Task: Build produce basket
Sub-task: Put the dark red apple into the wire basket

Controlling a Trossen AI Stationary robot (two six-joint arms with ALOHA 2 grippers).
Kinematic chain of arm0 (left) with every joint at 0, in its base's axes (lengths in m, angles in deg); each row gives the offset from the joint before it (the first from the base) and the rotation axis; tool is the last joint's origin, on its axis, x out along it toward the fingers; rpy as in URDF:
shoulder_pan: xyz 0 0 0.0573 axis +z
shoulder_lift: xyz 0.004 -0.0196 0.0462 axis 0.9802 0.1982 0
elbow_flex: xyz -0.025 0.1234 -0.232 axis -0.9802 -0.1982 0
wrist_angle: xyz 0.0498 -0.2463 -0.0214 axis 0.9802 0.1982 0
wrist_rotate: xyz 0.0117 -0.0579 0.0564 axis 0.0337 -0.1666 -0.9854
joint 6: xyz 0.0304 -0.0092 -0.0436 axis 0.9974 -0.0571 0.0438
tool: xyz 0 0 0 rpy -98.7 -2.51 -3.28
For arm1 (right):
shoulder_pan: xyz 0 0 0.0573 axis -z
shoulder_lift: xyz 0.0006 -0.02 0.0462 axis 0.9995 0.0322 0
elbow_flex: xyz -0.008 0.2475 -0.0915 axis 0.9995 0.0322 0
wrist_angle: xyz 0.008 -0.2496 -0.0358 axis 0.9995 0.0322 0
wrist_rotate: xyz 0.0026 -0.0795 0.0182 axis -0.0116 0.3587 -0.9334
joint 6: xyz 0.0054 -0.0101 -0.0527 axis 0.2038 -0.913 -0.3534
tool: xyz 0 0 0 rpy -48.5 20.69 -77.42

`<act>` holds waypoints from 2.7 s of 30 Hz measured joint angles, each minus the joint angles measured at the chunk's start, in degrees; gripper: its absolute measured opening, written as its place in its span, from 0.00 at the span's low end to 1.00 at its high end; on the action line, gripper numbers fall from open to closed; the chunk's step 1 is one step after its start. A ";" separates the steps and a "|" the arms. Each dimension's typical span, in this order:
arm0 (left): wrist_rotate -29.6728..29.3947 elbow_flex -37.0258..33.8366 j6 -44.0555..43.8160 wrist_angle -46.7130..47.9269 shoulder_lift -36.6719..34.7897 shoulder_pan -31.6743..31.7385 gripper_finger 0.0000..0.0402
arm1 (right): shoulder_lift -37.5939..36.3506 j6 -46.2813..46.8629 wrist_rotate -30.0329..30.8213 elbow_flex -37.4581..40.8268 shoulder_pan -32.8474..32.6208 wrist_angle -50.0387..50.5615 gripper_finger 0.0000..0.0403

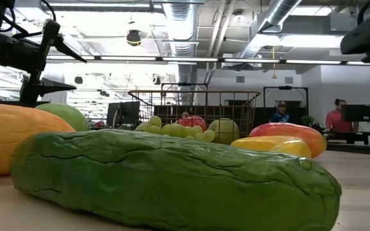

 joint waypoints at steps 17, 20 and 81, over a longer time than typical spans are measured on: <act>-1.90 0.15 0.37 1.35 0.00 0.00 0.82 | 2.03 3.90 -4.66 2.51 1.07 3.34 0.88; -1.98 0.15 0.38 1.38 -0.01 0.00 0.82 | 2.03 3.92 -4.77 4.73 1.32 -0.38 0.88; -0.35 -0.02 1.37 -0.05 -0.02 0.00 0.82 | 25.28 -92.60 -0.42 -37.86 50.14 -31.73 0.76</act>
